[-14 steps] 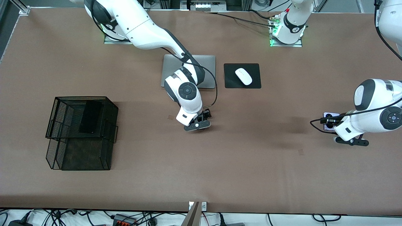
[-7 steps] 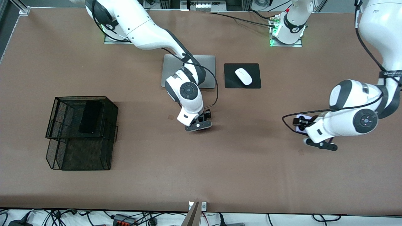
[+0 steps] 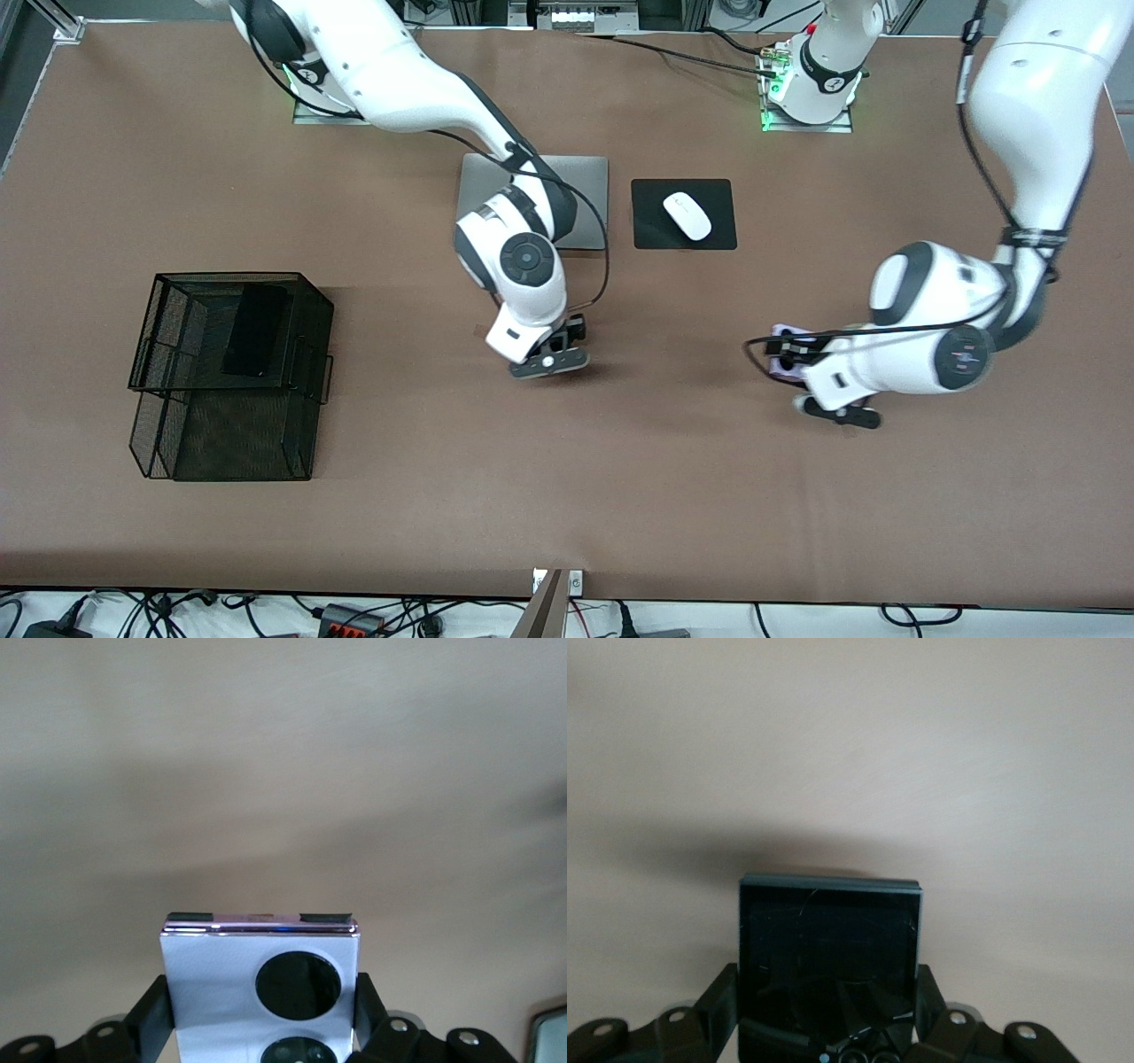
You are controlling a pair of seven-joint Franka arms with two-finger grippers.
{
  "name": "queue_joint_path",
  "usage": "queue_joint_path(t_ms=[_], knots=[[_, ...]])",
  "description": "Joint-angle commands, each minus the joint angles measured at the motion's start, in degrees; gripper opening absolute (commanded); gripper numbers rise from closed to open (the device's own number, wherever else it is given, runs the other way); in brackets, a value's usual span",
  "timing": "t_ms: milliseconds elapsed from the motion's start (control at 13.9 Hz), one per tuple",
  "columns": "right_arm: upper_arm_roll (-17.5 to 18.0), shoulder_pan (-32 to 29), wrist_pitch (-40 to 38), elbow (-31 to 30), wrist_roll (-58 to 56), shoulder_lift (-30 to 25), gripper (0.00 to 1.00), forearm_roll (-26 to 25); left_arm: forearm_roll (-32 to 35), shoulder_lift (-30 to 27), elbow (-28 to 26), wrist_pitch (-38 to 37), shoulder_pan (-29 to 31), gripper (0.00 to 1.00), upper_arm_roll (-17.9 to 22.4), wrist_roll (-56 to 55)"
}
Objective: Place phones with both arms
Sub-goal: 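Drop the flip phone into the basket while the left gripper sets down lavender phone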
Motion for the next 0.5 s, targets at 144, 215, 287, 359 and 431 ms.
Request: queue_joint_path(t_ms=[144, 215, 287, 359, 431], knots=[[1.0, -11.8, -12.6, -0.1, -3.8, -9.1, 0.23, -0.3, -1.1, 4.8, 3.8, 7.1, -8.7, 0.4, 0.3, -10.5], [0.9, -14.3, -16.4, -0.1, -5.3, -10.2, 0.23, -0.4, -1.1, 5.5, 4.5, 9.9, -11.2, 0.4, 0.3, -14.6], [0.9, -17.3, -20.1, -0.3, -8.6, -11.2, 0.23, -0.4, -1.0, 6.6, 4.6, 12.4, -13.3, 0.4, 0.4, -17.7], [0.9, -19.8, -22.3, -0.7, -12.2, -11.9, 0.23, -0.3, -1.0, 8.1, 4.9, 16.1, -15.1, 0.39, 0.5, -20.2], [0.9, -22.5, -23.4, -2.6, -15.1, -13.3, 0.23, -0.3, -1.0, 9.4, 4.9, 19.9, -17.4, 0.39, 0.5, -22.9]])
